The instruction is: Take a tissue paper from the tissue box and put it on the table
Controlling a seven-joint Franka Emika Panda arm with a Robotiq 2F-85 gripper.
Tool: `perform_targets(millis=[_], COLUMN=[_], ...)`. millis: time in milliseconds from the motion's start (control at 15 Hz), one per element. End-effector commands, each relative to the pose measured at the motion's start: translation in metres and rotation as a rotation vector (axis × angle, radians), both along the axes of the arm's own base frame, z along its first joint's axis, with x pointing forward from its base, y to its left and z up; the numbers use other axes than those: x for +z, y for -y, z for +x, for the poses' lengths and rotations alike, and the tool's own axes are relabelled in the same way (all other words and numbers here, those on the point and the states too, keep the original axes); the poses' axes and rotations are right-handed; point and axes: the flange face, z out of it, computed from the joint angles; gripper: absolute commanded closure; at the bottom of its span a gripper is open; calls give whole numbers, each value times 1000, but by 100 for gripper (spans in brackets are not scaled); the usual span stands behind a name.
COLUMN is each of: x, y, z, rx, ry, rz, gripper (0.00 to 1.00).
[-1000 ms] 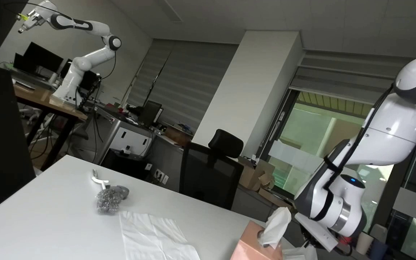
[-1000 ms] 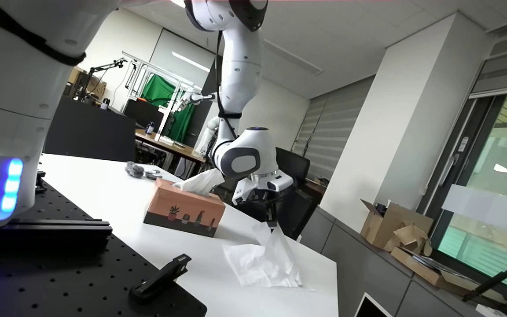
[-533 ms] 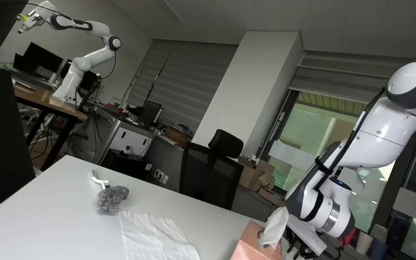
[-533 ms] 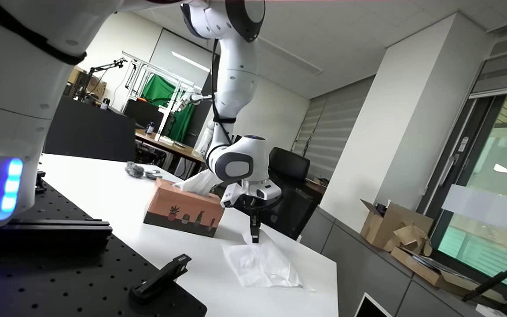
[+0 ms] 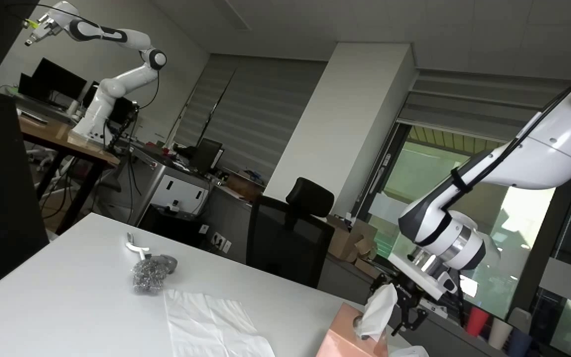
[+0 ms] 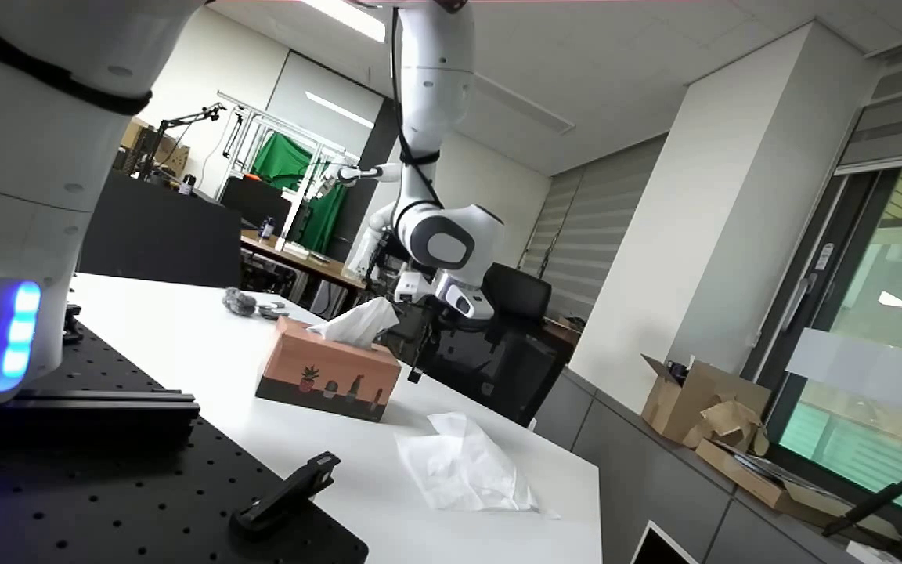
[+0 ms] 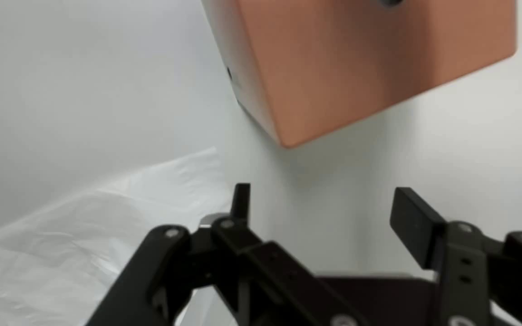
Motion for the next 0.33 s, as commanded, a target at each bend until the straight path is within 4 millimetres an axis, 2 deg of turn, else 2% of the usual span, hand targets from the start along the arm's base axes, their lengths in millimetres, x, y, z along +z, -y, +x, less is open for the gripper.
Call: perform_targets(millis=[0, 133, 267], x=[9, 17, 16], y=[-2, -3, -3], z=[-1, -3, -5], rx=[20, 31, 33], ry=[-23, -33, -39], rz=[25, 40, 42], gripper=[11, 1, 1])
